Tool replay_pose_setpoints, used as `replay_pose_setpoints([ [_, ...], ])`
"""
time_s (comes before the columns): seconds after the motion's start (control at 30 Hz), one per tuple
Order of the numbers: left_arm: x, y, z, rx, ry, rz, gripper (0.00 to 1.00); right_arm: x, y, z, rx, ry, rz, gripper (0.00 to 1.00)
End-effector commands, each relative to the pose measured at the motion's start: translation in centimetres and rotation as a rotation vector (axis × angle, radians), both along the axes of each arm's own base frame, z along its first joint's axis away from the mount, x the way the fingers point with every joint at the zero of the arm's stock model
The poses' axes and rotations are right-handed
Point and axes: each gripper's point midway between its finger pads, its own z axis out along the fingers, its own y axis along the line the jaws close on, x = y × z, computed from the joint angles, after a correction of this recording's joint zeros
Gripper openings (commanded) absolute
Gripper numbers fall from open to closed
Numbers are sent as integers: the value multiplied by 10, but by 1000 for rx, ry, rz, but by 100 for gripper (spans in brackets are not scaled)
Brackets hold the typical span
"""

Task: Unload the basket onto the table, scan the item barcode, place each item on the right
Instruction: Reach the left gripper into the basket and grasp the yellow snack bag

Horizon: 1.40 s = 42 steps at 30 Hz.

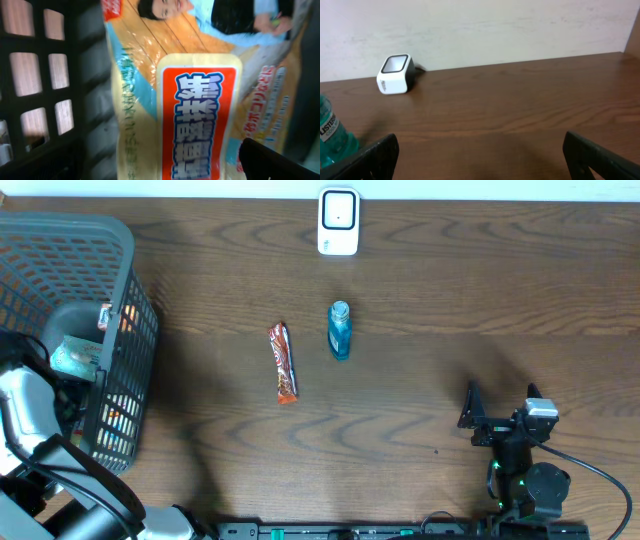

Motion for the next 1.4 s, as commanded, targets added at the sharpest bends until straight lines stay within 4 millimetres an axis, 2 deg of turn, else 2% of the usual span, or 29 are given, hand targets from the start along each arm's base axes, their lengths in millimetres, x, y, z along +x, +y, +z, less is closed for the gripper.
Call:
replay_pose_setpoints([
  [0.0, -12, -4, -22, -2, 35, -19, 98, 0, 0, 0, -10, 0, 2, 99],
  [0.17, -13, -13, -48, -16, -1, -22, 98, 0, 0, 0, -10, 0, 2, 99],
  [0.23, -14, -17, -55, -27, -11, -24, 78, 0, 0, 0, -10, 0, 2, 99],
  [0.27, -16, -20, -58, -33, -9, -22, 62, 0, 0, 0, -10, 0, 2, 99],
  [0.3, -18, -21, -60, -36, -6, -20, 38, 0, 0, 0, -10, 0, 2, 99],
  [0.33, -19, -22, -61, -38, -4, -20, 26, 0, 0, 0, -10, 0, 2, 99],
  [0.4, -19, -22, -61, -38, -3, -21, 8, 0, 0, 0, -10, 0, 2, 99],
  [0.87, -13, -17, -59, -17, -29, -22, 7, 0, 0, 0, -10, 0, 2, 99],
  [1.03, 3, -18, -48, -29, -115, -33, 7, 0, 0, 0, -10, 0, 2, 99],
  [1.13, 22, -18, -31, -36, -212, -49, 8, 0, 0, 0, -10, 0, 2, 99],
  [1.23, 42, -18, -7, -33, -323, -73, 7, 0, 0, 0, -10, 0, 2, 99],
  [1.37, 64, -15, 42, 23, -491, -117, 7, 0, 0, 0, -10, 0, 2, 99],
])
